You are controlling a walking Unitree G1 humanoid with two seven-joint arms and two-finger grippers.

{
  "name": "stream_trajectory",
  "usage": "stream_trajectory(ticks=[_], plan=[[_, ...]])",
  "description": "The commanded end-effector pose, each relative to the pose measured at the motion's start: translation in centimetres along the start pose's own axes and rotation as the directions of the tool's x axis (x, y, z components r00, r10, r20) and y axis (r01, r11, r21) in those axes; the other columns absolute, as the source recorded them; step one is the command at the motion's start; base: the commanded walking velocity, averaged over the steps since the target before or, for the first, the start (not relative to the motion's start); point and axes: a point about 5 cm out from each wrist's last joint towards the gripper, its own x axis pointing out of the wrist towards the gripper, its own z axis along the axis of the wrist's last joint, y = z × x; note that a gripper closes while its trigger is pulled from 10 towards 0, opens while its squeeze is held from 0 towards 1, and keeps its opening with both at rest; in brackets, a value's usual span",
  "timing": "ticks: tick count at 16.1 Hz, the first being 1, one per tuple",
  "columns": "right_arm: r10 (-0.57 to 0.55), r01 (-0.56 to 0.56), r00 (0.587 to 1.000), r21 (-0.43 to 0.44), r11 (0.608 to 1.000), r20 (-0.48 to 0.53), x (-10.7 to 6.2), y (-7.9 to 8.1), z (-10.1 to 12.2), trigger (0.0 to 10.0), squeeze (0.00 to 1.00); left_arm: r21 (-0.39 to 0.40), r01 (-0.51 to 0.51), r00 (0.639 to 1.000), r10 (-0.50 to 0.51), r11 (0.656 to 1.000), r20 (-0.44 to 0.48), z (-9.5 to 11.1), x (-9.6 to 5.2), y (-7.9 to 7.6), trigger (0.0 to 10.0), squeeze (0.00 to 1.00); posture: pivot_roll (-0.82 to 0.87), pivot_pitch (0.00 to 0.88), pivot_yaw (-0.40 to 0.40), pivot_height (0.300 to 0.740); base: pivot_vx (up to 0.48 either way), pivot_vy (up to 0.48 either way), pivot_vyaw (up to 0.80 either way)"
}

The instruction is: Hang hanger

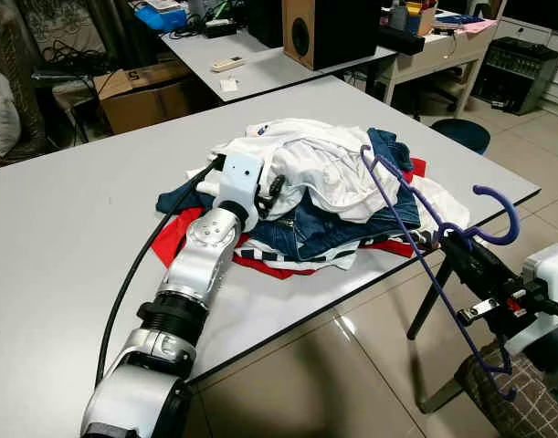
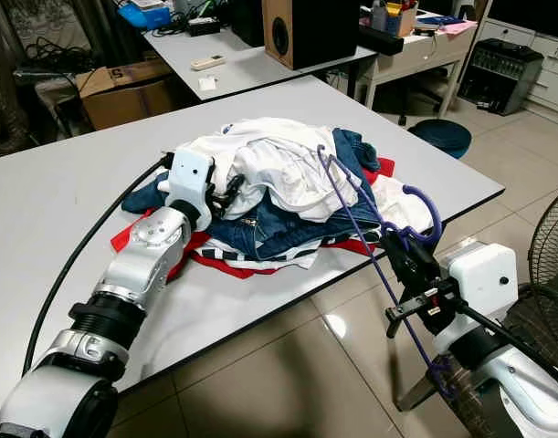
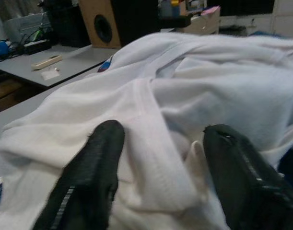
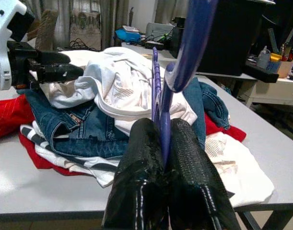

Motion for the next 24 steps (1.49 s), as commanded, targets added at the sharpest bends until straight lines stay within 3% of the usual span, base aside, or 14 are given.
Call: stream_trajectory(ticks=[1,8,13,16,19,20,24], plan=[[0.016,-0.015,0.999,-0.022,1.000,0.029,0.0,0.2,0.6,10.0,0.00,0.042,-0.036,0.998,0.038,0.998,-0.045,-0.5,0.0,0.7,0.0,0.00,-0.21,0.000,0.102,0.740,0.000,0.000,0.00],[0.019,-0.018,0.999,-0.029,0.999,0.033,0.1,0.2,0.6,10.0,0.00,0.084,-0.044,0.993,0.053,0.995,-0.107,-1.1,0.2,1.0,0.0,0.00,-0.20,0.000,0.107,0.740,0.000,0.000,0.00],[0.017,-0.016,0.999,-0.032,0.999,0.035,0.2,0.1,0.6,10.0,0.00,0.057,-0.046,0.991,0.053,0.997,-0.122,-1.2,0.4,1.0,0.0,0.00,-0.20,0.000,0.108,0.740,0.000,0.000,0.00],[0.014,-0.013,0.999,-0.032,0.999,0.038,0.2,0.1,0.7,10.0,0.00,0.033,-0.038,0.996,0.040,0.999,-0.082,-0.5,0.5,1.2,0.0,0.00,-0.19,0.000,0.109,0.740,0.000,0.000,0.00],[0.006,-0.005,0.997,-0.015,1.000,0.075,0.1,-0.1,1.2,10.0,0.00,-0.008,-0.039,0.998,0.040,0.999,0.052,1.8,0.6,1.7,0.0,0.00,-0.19,0.000,0.117,0.740,0.000,0.000,0.00],[0.015,-0.014,0.994,-0.011,1.000,0.112,0.1,-0.2,2.0,10.0,0.00,-0.024,-0.034,0.991,0.037,0.999,0.128,3.5,0.6,2.1,0.0,0.00,-0.19,0.000,0.119,0.740,0.000,0.000,0.00],[0.108,-0.108,0.979,-0.005,0.994,0.174,0.2,-0.3,3.7,10.0,0.00,-0.049,-0.002,0.941,0.018,0.999,0.339,9.0,0.7,3.5,0.0,0.00,-0.18,0.000,0.129,0.740,0.000,0.000,0.00]])
